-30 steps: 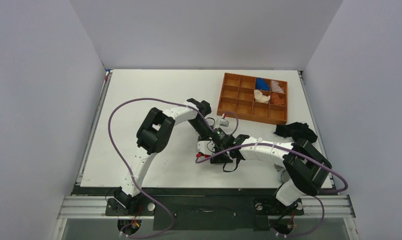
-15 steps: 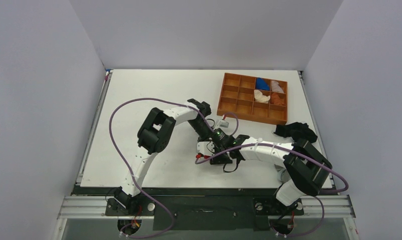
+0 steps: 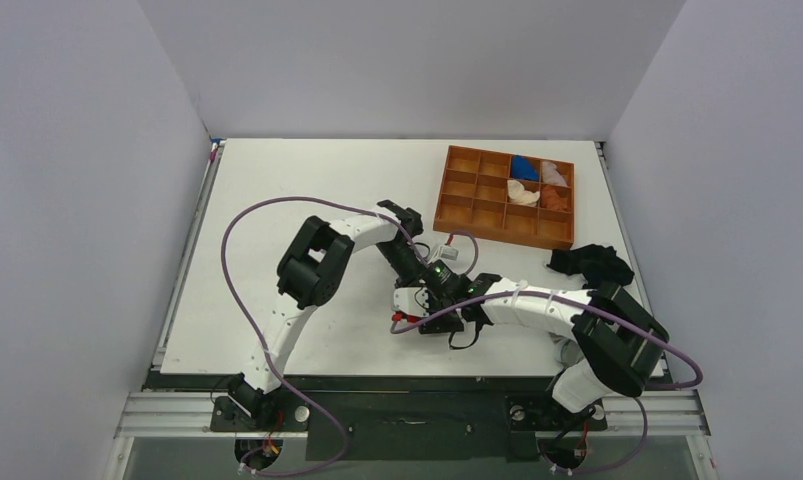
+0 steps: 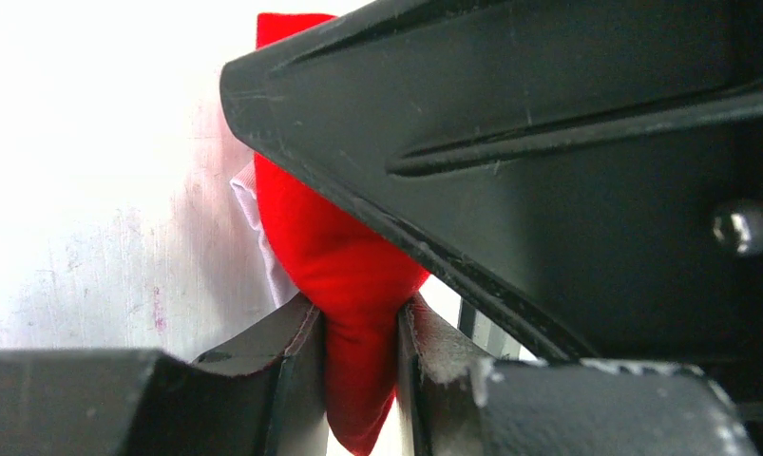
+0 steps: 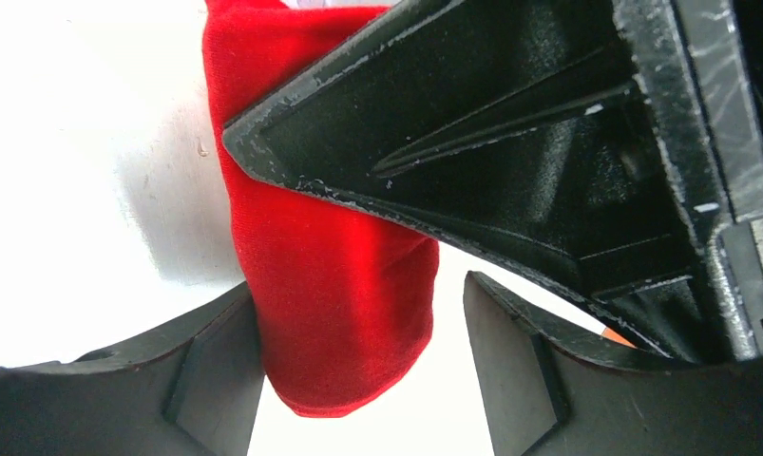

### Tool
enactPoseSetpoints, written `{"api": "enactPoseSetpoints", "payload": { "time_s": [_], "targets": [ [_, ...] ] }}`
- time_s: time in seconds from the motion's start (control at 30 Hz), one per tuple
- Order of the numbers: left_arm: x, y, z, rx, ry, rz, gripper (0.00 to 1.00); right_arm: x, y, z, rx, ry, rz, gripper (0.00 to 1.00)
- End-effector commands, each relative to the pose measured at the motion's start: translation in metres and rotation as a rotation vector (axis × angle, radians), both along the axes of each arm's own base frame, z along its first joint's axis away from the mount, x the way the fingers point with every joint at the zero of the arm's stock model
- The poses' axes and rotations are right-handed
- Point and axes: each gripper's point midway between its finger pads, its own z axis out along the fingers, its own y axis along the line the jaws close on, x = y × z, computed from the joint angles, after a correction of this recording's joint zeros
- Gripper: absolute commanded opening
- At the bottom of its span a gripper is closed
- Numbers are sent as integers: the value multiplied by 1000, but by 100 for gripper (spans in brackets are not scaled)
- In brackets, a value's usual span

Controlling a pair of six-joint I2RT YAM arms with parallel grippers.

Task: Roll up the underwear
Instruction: Pick up the underwear from the center of the board.

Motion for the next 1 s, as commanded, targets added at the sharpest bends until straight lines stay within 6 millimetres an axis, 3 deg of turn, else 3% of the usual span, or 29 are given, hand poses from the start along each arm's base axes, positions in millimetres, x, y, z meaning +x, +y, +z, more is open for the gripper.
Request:
{"api": "enactPoseSetpoints", "payload": {
  "time_s": [0.0, 0.2, 0.27, 0.37, 0.43, 0.6, 0.8, 0.97],
  "targets": [
    [-10, 13, -51, 90, -92, -131, 0, 6, 21, 2, 41, -2, 30, 65],
    [-10, 13, -52, 87, -90, -130, 0, 4, 22, -1, 10, 17, 47, 53],
    [-10, 13, -53, 88, -84, -129, 0, 3, 23, -2, 2, 23, 52, 43],
    [-10, 13, -52, 88, -84, -129, 0, 2, 22, -3, -5, 30, 50, 15],
    [-10, 13, -52, 88, -86, -129, 0, 2, 23, -3, -2, 29, 49, 2],
    [-7, 13, -49, 91, -91, -123, 0, -3, 22, 1, 12, 50, 37, 0],
    [3, 13, -36, 80, -124, -92, 33, -6, 19, 12, 39, 55, -14, 0],
    [9, 14, -22, 68, -157, -78, 48, -7, 14, 20, 50, 47, -54, 0]
  ]
}}
